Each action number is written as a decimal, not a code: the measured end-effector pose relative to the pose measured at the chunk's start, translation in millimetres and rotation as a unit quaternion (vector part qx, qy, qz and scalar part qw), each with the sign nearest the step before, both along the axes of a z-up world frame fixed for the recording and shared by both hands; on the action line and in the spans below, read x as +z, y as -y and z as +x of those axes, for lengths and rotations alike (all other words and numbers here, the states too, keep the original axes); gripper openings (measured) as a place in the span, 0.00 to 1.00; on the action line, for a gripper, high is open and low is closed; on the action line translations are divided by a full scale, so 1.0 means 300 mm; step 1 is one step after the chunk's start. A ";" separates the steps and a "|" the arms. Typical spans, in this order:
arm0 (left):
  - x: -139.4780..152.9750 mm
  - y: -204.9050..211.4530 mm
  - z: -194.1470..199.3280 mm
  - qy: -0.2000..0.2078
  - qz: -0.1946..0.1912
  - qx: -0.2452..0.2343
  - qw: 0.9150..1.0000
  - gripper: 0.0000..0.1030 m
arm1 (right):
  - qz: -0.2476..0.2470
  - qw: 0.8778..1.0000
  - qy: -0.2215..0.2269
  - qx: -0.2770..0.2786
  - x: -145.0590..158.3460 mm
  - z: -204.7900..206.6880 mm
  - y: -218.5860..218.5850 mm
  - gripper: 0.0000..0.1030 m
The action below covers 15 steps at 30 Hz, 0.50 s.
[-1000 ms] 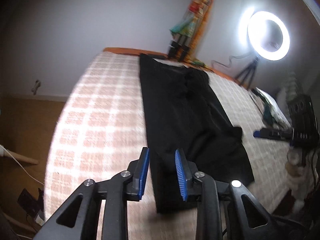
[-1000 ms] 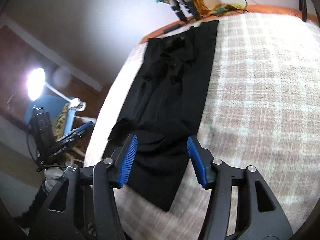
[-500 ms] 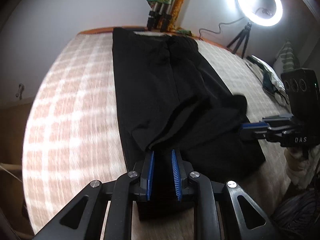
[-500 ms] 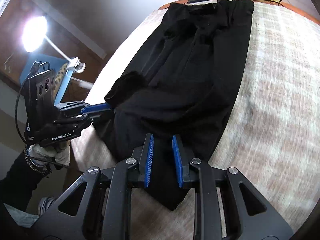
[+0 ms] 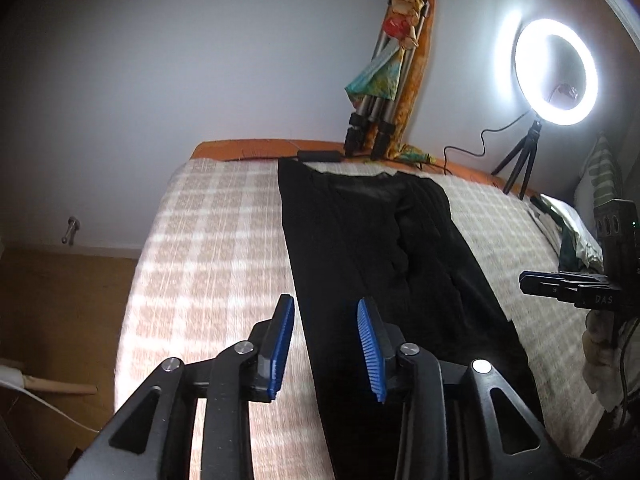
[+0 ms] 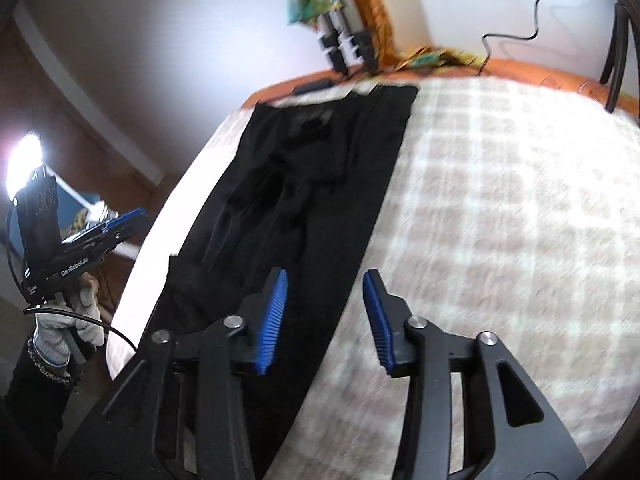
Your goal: Fold small clothes
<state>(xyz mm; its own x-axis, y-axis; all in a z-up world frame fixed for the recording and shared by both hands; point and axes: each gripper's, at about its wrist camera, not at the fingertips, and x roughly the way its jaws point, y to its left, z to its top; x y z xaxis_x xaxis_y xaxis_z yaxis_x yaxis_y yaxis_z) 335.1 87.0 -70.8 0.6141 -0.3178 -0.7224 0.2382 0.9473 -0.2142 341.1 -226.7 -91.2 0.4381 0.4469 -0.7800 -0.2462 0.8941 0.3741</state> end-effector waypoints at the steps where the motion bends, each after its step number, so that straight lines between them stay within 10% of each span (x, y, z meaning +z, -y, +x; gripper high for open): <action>1: 0.004 0.001 0.020 0.000 0.001 -0.003 1.000 0.36 | -0.002 1.000 0.003 -0.004 0.008 0.024 0.010 0.41; 6: 0.008 0.012 0.140 0.007 -0.005 -0.009 1.000 0.56 | -0.011 1.000 0.008 -0.015 0.015 0.166 0.021 0.42; 15: -0.089 0.001 0.414 -0.021 -0.030 0.002 0.999 0.57 | 0.008 0.998 -0.009 -0.065 -0.087 0.429 0.083 0.43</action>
<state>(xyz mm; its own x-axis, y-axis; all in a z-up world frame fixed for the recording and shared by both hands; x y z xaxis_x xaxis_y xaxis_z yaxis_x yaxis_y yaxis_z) 459.3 86.6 -97.4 0.5848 -0.3585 -0.7277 0.2235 0.9335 -0.2803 469.8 -251.5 -117.4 0.4784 0.4003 -0.7816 -0.1223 0.9117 0.3921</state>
